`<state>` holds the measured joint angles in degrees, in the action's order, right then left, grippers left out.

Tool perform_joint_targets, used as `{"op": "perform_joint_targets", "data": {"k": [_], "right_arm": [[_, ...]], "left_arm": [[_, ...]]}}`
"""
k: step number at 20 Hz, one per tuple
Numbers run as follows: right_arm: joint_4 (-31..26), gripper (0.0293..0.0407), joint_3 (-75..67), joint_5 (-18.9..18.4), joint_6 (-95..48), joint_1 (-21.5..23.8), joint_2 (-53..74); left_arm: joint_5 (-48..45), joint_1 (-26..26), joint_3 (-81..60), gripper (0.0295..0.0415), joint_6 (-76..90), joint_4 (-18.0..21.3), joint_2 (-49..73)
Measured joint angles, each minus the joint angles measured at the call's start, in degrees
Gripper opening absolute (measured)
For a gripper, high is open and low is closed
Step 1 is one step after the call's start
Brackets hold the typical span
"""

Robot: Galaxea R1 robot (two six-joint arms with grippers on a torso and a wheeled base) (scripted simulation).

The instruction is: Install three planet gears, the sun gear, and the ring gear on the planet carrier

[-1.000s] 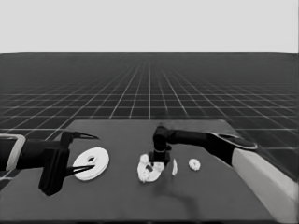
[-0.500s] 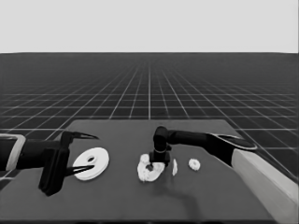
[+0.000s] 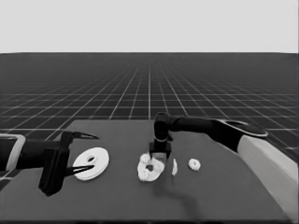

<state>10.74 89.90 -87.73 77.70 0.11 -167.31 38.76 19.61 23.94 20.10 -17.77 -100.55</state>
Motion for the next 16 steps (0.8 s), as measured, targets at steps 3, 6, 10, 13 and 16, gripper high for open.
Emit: {"op": "perform_joint_targets", "data": {"k": [3, 6, 10, 13, 16], "right_arm": [[-0.3, 0.0385, -0.1, -0.1, 0.0, 0.3, 0.0], [-1.9, 0.0385, -10.7, 1.3, -9.6, 1.4, 18.9], [-3.0, 0.0385, -7.0, 2.4, -19.9, 1.9, 27.0], [-3.1, 0.0385, -6.3, 2.5, -21.1, 1.9, 27.5], [2.8, 0.0385, -2.4, 7.0, -22.8, -5.4, 26.0]], "left_arm": [[0.0, 0.0, 0.0, 0.0385, 0.0, 0.0, 0.0], [0.0, 0.0, 0.0, 0.0385, 0.0, 0.0, 0.0], [0.0, 0.0, 0.0, 0.0385, 0.0, 0.0, 0.0], [0.0, 0.0, 0.0, 0.0385, 0.0, 0.0, 0.0], [0.0, 0.0, 0.0, 0.0385, 0.0, 0.0, 0.0]]}}
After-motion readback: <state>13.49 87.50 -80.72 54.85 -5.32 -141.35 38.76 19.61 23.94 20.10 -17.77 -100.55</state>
